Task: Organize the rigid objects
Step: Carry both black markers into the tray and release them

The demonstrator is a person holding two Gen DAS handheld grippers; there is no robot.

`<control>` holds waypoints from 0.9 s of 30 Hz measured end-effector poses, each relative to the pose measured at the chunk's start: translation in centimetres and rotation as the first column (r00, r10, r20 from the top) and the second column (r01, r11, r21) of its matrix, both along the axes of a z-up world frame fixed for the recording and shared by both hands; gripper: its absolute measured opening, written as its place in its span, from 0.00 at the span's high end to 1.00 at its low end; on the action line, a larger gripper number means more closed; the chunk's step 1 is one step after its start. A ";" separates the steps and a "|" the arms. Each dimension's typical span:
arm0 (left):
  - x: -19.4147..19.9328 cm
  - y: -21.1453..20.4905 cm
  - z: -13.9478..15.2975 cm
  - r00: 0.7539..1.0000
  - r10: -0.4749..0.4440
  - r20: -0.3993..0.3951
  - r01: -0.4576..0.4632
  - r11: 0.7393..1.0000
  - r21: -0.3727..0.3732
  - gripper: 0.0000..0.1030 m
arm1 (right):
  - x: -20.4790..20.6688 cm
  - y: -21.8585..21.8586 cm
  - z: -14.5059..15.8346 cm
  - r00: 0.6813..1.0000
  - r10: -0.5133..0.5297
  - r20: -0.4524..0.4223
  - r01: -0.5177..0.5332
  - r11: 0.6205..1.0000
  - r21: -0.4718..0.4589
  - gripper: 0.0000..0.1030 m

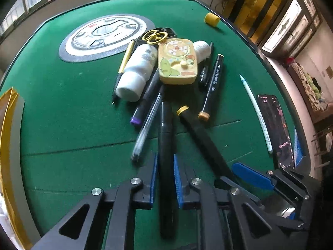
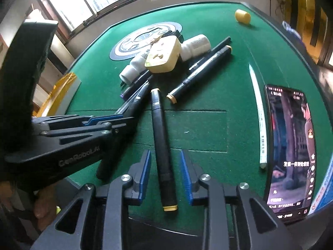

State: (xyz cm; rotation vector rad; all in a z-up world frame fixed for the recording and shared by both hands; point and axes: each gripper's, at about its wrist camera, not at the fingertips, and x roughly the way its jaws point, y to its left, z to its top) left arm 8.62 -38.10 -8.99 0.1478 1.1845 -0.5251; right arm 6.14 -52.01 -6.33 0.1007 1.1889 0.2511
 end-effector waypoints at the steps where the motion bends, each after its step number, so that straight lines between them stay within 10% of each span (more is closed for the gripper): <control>1: -0.2 0.3 0.2 1.000 0.005 0.001 -0.005 1.000 -0.005 0.86 | -0.1 0.4 0.0 1.000 0.002 0.009 -0.002 1.000 -0.021 0.76; 5: -0.9 2.5 1.2 0.998 0.039 -0.040 -0.042 0.996 -0.082 0.86 | -0.1 1.4 0.0 1.000 0.016 0.019 -0.015 0.997 -0.081 0.86; 18: -2.9 17.3 8.1 0.971 0.221 -0.087 -0.237 0.917 -0.321 0.86 | -0.7 9.0 5.1 0.983 0.167 0.070 -0.179 0.961 0.209 0.86; 27: -1.3 31.0 10.5 0.884 0.467 -0.016 -0.449 0.839 -0.306 0.86 | 1.7 20.8 6.3 0.937 0.346 0.057 -0.348 0.900 0.261 0.86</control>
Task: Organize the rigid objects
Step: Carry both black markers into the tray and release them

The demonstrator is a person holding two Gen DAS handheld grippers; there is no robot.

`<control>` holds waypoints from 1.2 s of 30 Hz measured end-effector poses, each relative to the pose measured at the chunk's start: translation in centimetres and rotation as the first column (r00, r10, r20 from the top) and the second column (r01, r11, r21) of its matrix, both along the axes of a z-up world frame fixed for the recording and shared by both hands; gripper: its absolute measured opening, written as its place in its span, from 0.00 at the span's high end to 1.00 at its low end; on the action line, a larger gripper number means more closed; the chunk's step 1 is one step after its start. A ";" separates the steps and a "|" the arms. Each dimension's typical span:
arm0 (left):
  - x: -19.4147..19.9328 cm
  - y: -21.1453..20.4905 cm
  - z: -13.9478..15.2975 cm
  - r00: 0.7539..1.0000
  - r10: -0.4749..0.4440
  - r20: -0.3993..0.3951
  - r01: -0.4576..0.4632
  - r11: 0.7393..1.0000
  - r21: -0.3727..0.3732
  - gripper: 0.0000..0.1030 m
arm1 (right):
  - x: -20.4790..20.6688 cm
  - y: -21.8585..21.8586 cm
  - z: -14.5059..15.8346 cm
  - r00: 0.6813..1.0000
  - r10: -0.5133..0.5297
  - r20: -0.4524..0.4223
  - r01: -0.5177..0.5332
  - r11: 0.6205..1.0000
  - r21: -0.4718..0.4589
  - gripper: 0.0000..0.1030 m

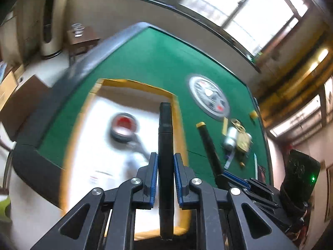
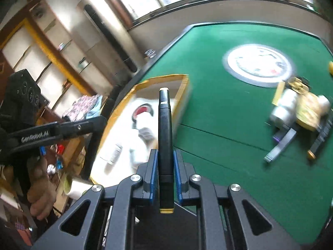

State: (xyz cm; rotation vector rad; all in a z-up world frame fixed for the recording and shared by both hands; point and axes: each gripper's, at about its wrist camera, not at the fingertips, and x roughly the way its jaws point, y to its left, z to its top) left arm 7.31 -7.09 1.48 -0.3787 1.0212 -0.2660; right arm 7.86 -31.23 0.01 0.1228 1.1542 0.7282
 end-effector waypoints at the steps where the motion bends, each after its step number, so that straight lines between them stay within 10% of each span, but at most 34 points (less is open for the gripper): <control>1: 0.6 1.3 -0.2 1.000 0.020 -0.007 -0.020 1.000 0.004 0.86 | 0.3 1.2 -0.2 1.000 0.013 -0.004 -0.013 1.000 -0.006 0.86; 25: 11.2 4.9 -9.5 0.974 0.042 -0.222 -0.026 0.997 0.074 0.86 | 7.3 12.1 -6.6 0.996 0.026 -0.081 -0.044 0.974 -0.223 0.86; 36: 11.7 3.8 -9.9 0.979 0.046 -0.196 -0.008 0.982 0.188 0.86 | 7.4 13.3 -7.1 0.998 0.053 -0.031 -0.060 0.949 -0.311 0.86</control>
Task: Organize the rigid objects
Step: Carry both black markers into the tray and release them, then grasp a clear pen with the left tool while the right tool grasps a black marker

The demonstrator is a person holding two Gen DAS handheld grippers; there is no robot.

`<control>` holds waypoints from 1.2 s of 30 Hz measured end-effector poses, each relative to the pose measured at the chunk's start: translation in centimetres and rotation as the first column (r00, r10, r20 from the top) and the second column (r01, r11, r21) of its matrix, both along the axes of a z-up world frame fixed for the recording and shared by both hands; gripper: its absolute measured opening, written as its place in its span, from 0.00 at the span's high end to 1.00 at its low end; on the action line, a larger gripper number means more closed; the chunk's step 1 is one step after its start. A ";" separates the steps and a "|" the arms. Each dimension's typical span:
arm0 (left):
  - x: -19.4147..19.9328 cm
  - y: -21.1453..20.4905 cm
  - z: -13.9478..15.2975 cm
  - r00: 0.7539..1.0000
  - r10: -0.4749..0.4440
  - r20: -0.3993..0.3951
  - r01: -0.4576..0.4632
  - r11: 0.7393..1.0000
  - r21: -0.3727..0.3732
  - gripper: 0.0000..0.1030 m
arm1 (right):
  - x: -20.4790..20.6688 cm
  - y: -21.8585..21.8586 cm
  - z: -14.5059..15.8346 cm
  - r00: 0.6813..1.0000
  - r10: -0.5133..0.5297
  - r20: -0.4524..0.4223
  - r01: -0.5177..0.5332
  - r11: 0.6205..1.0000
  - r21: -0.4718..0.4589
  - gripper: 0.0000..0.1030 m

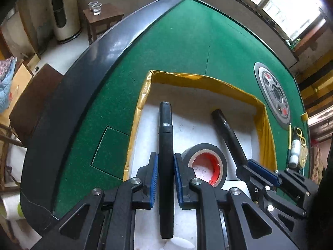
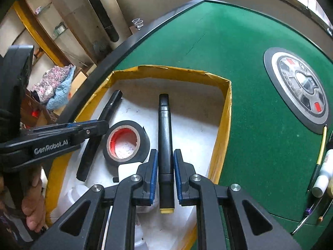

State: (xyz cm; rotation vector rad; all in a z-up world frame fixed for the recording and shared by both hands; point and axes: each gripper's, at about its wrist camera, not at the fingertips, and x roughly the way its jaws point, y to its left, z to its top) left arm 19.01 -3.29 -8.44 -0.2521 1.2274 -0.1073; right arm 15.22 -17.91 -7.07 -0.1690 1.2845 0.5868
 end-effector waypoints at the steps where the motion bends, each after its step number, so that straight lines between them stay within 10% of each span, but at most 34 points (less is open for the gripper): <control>1: 0.0 0.2 0.0 1.000 0.000 0.001 0.000 1.000 -0.002 0.86 | -0.1 0.3 -0.1 1.000 0.006 0.012 -0.006 1.000 -0.014 0.86; 7: -0.2 0.9 0.5 1.000 0.018 0.011 -0.017 0.997 -0.076 0.70 | -0.2 -0.4 0.2 1.000 -0.008 -0.008 0.008 1.000 0.018 0.83; 15: -5.4 -1.0 6.9 0.977 0.054 0.208 -0.024 0.989 -0.147 0.42 | -3.9 -6.9 4.5 0.999 -0.047 -0.001 0.045 0.956 0.291 0.60; 26: -12.5 -12.0 8.8 0.950 -0.080 0.301 0.152 0.963 -0.223 0.40 | -9.6 -18.4 6.4 0.990 -0.134 0.050 0.106 0.921 0.374 0.51; 36: -14.5 -19.6 7.8 0.935 -0.223 0.276 0.267 0.955 -0.133 0.40 | -11.0 -26.8 5.6 0.964 -0.262 0.044 0.222 0.884 0.412 0.46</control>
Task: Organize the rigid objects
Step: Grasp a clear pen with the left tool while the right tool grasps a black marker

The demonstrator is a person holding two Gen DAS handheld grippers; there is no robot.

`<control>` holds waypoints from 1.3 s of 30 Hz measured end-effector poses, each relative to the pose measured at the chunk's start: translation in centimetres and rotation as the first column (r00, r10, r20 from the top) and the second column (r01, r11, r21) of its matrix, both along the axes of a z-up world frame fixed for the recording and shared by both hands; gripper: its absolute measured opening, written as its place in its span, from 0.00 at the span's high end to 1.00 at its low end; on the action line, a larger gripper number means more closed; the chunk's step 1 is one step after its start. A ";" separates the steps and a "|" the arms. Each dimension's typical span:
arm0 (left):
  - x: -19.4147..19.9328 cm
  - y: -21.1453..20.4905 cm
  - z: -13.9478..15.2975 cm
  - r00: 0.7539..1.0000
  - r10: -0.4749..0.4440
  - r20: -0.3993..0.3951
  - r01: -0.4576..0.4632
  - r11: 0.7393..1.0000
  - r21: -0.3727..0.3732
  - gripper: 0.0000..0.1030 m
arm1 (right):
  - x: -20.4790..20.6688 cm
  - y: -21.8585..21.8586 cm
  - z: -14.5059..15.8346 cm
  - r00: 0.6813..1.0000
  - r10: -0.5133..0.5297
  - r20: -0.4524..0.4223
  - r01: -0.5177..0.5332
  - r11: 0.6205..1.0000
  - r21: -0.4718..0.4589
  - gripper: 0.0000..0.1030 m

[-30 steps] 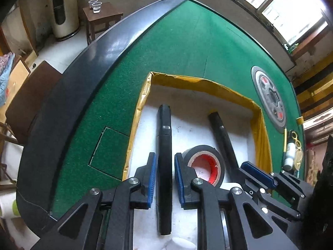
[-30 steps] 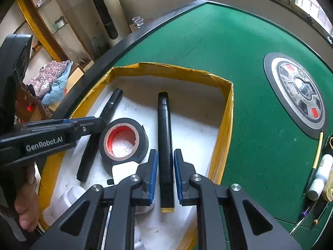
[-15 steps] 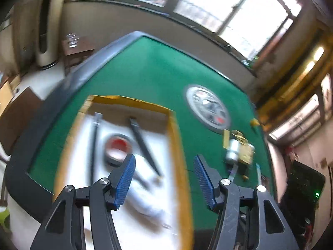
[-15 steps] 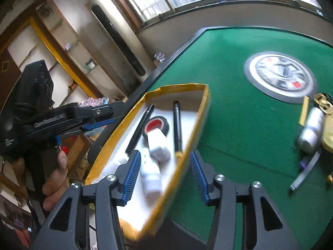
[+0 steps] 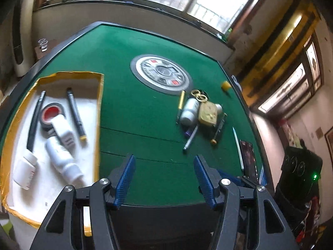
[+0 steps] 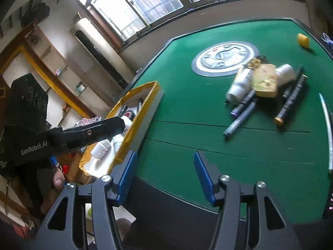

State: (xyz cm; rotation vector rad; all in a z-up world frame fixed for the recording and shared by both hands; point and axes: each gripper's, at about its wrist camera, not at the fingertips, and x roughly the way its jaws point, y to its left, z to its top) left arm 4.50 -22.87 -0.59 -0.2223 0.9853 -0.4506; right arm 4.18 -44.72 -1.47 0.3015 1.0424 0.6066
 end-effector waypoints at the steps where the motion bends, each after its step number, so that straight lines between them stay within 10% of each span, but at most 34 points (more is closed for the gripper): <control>1: 0.0 -0.6 -0.1 1.000 -0.010 0.000 0.010 1.000 0.006 0.40 | 0.0 -0.7 0.1 1.000 -0.012 0.002 0.012 1.000 0.001 0.46; 21: 5.3 -10.9 -6.2 0.975 -0.200 -0.102 0.212 0.968 0.134 0.42 | 6.6 -10.3 -3.0 0.940 -0.318 -0.125 0.308 0.947 -0.092 0.57; 33: 7.0 -13.8 -8.4 0.962 -0.238 -0.135 0.262 0.945 0.196 0.91 | 12.6 -11.0 -5.3 0.865 -0.476 -0.159 0.421 0.861 -0.286 0.70; 39: 5.3 -12.4 -8.3 0.948 -0.286 -0.142 0.310 0.932 0.186 0.92 | 13.5 -10.4 -6.4 0.845 -0.508 -0.164 0.426 0.827 -0.367 0.75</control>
